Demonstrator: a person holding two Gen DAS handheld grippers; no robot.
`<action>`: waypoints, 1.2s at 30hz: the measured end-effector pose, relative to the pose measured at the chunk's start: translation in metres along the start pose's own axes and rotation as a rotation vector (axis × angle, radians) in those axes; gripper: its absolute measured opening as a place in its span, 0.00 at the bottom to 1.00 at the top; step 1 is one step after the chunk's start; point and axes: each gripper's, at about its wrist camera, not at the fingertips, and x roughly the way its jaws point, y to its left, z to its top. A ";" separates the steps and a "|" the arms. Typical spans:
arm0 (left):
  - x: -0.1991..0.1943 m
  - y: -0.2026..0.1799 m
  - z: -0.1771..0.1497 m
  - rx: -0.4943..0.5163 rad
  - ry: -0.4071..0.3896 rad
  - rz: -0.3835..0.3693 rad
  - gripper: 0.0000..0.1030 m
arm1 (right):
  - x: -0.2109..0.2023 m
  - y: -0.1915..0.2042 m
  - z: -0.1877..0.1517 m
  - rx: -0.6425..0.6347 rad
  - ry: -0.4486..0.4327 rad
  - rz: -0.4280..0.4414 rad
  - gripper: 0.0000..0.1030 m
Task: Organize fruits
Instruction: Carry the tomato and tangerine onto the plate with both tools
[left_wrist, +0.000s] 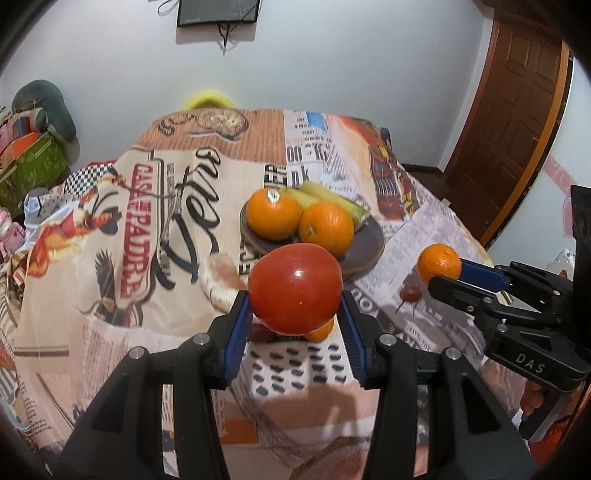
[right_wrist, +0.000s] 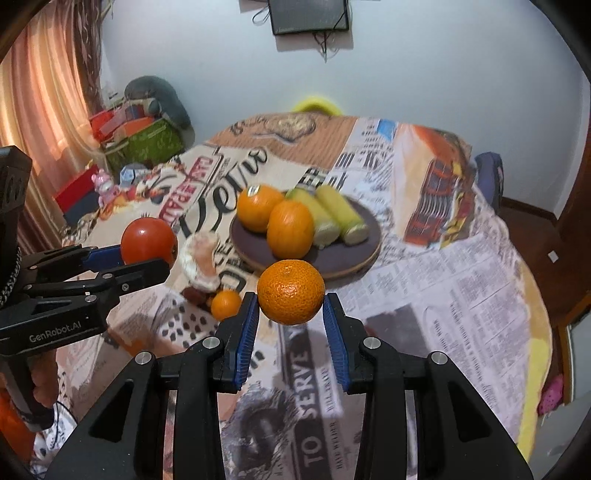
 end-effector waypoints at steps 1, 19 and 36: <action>0.000 -0.001 0.003 0.003 -0.006 0.001 0.45 | -0.002 -0.001 0.001 -0.001 -0.008 -0.005 0.32; 0.042 0.004 0.043 0.007 -0.030 0.018 0.45 | 0.022 -0.042 0.033 0.040 -0.058 -0.052 0.32; 0.096 0.004 0.049 0.015 0.062 -0.003 0.45 | 0.087 -0.048 0.028 0.053 0.061 0.000 0.33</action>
